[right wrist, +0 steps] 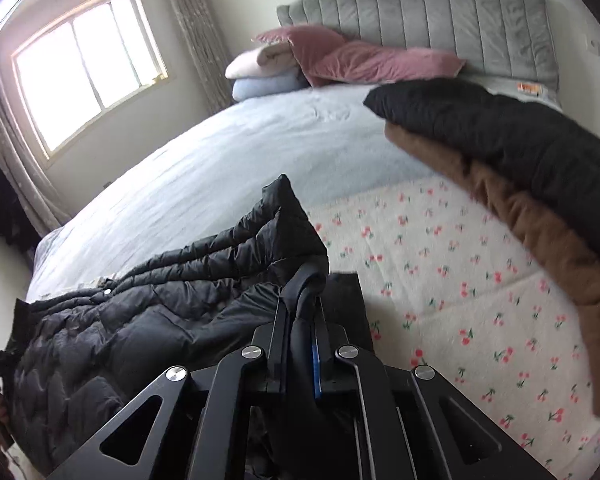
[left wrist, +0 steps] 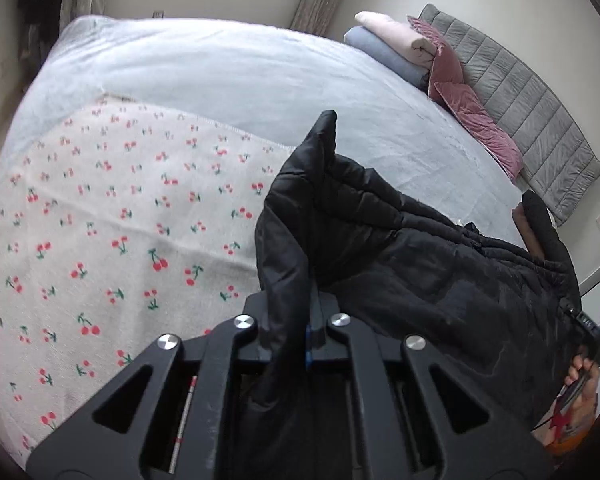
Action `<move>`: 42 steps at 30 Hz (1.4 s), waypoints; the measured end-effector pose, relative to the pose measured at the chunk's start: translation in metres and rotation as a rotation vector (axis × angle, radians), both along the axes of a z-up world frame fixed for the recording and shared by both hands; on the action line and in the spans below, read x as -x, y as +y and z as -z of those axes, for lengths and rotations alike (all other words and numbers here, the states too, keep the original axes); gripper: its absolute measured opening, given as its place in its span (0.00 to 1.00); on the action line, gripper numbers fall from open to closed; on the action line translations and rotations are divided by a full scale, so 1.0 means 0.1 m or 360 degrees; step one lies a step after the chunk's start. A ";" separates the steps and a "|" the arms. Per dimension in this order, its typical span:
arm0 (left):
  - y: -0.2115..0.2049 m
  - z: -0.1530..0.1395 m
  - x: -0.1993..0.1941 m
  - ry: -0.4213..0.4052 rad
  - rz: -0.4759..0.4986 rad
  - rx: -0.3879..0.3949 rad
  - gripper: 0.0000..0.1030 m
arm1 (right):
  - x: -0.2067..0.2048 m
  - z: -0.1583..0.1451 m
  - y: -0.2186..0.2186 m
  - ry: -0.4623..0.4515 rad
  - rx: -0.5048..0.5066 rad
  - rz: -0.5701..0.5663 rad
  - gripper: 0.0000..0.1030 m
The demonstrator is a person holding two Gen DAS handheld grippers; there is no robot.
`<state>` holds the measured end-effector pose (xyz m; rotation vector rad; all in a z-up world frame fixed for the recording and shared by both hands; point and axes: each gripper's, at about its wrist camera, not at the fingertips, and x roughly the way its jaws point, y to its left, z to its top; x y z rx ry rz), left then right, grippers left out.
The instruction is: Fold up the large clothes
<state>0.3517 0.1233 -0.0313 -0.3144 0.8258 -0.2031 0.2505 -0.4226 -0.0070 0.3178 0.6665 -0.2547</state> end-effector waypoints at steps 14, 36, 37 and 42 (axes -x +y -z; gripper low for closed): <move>-0.60 -0.34 0.30 -0.0142 -0.0085 -0.0392 0.75 | -0.04 -0.18 0.53 0.0082 0.0376 0.0071 0.68; -0.10 0.19 0.65 0.0055 -0.0194 -0.0605 0.93 | 0.66 0.25 0.32 0.0322 0.0300 0.0134 0.72; -0.02 0.15 0.69 0.0080 -0.0221 -0.0567 0.93 | 0.72 0.22 0.30 0.0330 0.0290 0.0161 0.72; 0.00 -0.04 0.96 0.0145 -0.0255 -0.0462 0.93 | 0.97 -0.05 0.57 0.0319 0.0318 0.0115 0.72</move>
